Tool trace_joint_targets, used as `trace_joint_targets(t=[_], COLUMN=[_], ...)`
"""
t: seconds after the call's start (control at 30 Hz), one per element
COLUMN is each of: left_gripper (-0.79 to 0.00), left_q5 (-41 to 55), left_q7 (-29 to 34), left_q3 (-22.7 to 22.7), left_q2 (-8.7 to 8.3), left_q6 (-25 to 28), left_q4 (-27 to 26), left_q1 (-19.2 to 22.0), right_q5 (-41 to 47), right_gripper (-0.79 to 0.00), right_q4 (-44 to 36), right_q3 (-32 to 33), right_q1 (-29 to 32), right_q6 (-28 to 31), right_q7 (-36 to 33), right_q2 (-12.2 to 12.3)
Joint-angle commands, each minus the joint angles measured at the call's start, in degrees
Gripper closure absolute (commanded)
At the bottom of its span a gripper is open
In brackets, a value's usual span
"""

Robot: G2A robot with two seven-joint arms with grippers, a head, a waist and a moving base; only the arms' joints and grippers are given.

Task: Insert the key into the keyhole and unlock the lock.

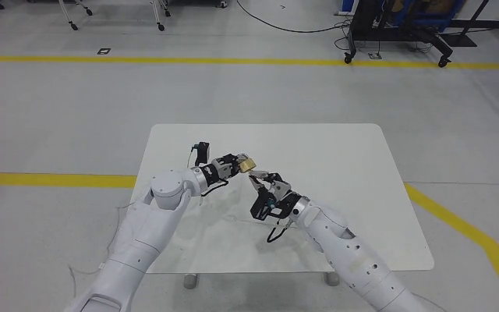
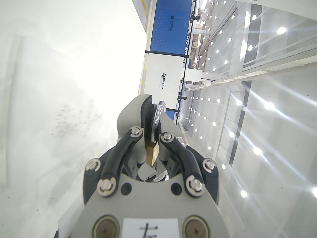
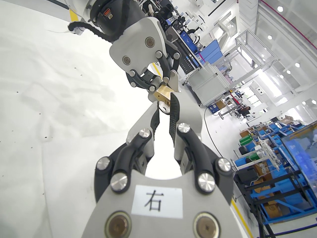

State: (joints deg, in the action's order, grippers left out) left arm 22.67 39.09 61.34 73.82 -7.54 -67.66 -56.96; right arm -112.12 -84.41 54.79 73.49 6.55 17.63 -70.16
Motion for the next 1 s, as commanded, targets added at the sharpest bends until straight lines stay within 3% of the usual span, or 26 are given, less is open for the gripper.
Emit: trace_joint_targets(t=[0.0,0.1,0.4,0.53,0.7,0.93,0.97], left_gripper=[0.000,0.000,0.000,0.000,0.000,0.000,0.000], left_q5=[-0.04,-0.16,-0.55,-1.91,-2.83,-3.47,-3.51], left_q7=[0.07,0.21,0.65,1.03,0.55,0.06,-0.08], left_q3=[0.00,0.04,0.01,-0.24,0.17,0.50,0.54], left_q2=[0.01,0.01,0.03,-0.02,-0.13,-0.21,-0.21], left_q6=[-0.03,0.05,0.48,2.15,5.03,6.12,6.16], left_q4=[0.03,0.06,-0.04,-0.41,-1.19,-2.00,-2.04], left_q1=[0.01,0.04,0.06,0.01,-0.61,-1.24,-1.27], right_q5=[-0.74,-1.40,-0.18,12.97,34.00,40.41,40.06], right_gripper=[-0.077,-0.012,0.000,0.000,0.000,0.000,-0.188], right_q4=[-0.02,-0.24,-0.58,0.84,7.34,12.80,13.01], right_q3=[-0.21,-0.43,-0.34,2.00,5.77,6.10,6.00], right_q1=[-0.14,-0.14,0.07,0.71,0.28,-2.04,-2.26], right_q6=[-0.54,-0.98,-0.77,3.01,15.55,22.96,23.28], right_q7=[-0.69,-1.59,-3.25,2.60,11.83,13.44,13.30], right_q2=[-0.10,-0.22,-0.57,-0.88,-1.15,-1.49,-1.49])
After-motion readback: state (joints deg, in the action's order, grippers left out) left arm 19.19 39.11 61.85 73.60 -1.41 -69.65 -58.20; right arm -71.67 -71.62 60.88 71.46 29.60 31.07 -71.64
